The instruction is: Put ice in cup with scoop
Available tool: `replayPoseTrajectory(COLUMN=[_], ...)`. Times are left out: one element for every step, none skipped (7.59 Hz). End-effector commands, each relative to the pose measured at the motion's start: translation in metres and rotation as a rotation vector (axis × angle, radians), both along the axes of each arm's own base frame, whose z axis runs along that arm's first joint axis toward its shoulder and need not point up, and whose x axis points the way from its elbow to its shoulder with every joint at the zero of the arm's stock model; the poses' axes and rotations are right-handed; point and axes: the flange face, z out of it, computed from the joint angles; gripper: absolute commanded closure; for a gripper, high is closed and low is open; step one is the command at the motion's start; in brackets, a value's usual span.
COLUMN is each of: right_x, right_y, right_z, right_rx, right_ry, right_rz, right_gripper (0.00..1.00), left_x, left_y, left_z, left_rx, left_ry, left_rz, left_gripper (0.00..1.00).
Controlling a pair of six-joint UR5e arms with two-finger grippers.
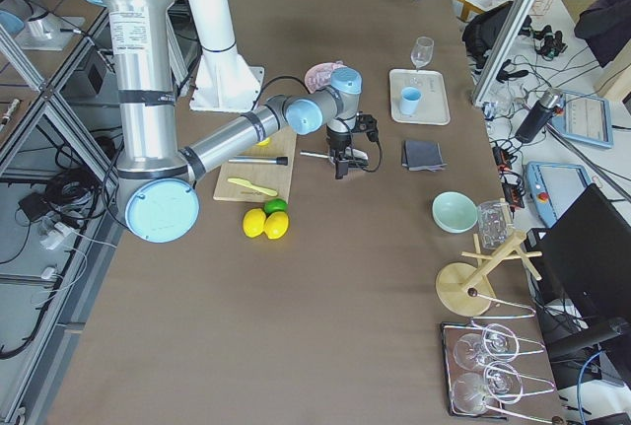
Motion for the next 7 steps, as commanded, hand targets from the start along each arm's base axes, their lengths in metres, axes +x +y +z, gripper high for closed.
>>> replayPoseTrajectory(right_x=[0.042, 0.065, 0.093, 0.12, 0.148, 0.18, 0.205], right_y=[-0.013, -0.013, -0.011, -0.011, -0.014, -0.015, -0.017], right_z=[0.043, 0.064, 0.082, 0.103, 0.12, 0.135, 0.153], right_rx=[-0.013, -0.021, -0.039, -0.065, -0.077, -0.079, -0.091], right_ry=[0.045, 0.064, 0.067, 0.064, 0.057, 0.047, 0.03], right_rz=[0.007, 0.009, 0.019, 0.031, 0.046, 0.064, 0.074], right_gripper=[0.0, 0.0, 0.0, 0.0, 0.0, 0.0, 0.0], left_x=[0.0, -0.001, 0.0, 0.0, -0.001, -0.003, -0.003], left_y=[-0.001, -0.001, -0.001, -0.002, -0.001, 0.0, 0.0], left_z=[-0.001, -0.001, -0.001, 0.0, -0.007, -0.006, -0.007], left_rx=[-0.037, -0.034, -0.034, -0.035, -0.02, -0.023, -0.019], left_ry=[-0.002, -0.001, -0.001, -0.003, -0.001, -0.003, -0.012], left_rz=[-0.029, -0.03, -0.029, -0.029, -0.03, -0.034, -0.033], left_gripper=[0.02, 0.02, 0.02, 0.02, 0.02, 0.02, 0.02])
